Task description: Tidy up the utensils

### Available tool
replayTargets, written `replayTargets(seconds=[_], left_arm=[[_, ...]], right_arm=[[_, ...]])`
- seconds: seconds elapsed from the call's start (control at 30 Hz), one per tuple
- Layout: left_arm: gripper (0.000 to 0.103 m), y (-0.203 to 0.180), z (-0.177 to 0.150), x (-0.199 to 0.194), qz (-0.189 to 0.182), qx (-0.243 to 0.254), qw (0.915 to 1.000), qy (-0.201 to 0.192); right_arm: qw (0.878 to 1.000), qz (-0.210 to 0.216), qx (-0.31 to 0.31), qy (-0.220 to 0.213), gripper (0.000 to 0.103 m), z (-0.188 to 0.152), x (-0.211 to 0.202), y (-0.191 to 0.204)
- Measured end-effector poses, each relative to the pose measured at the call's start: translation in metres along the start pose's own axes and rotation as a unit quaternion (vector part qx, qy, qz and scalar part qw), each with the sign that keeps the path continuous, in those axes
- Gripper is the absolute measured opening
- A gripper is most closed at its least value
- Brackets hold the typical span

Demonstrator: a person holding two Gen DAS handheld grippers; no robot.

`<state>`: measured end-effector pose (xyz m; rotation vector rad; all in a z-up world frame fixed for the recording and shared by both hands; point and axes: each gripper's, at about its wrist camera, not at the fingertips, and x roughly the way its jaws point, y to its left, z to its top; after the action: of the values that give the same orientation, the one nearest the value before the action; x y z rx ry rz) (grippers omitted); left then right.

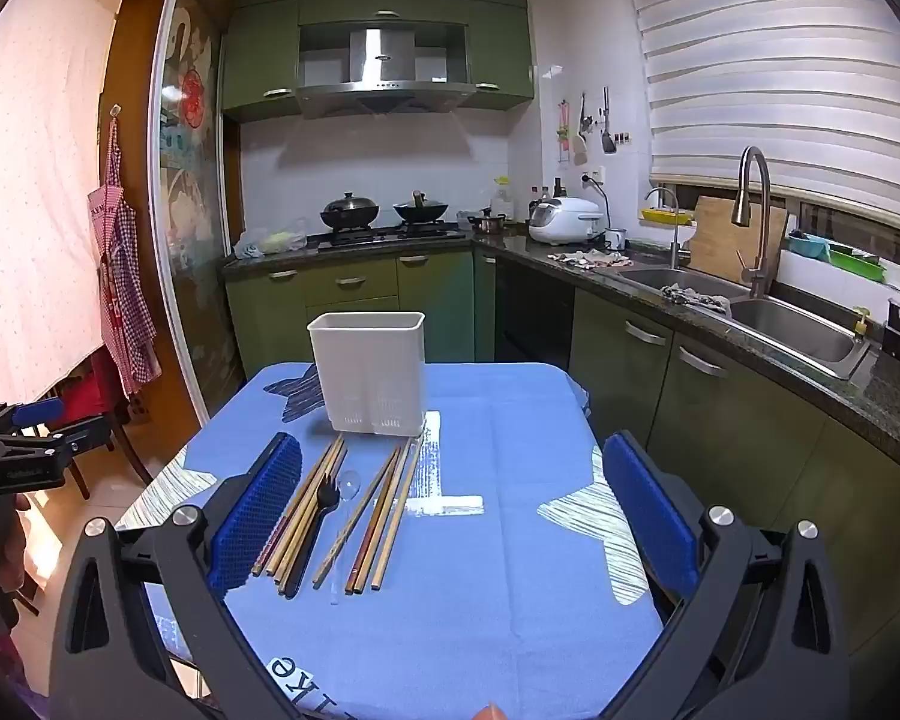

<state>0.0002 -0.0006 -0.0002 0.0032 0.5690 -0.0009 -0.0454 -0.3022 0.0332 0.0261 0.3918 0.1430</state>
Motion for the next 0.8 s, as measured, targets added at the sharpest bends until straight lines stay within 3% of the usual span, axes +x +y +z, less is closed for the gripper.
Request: replayTargets(seconds=[0.8], left_arm=[[0.097, -0.0030, -0.0019, 0.0001, -0.007, 0.001, 1.0000, 0.003]], right_arm=[[1.000, 0.000, -0.002, 0.003, 0.099, -0.0017, 0.0021, -0.0046]])
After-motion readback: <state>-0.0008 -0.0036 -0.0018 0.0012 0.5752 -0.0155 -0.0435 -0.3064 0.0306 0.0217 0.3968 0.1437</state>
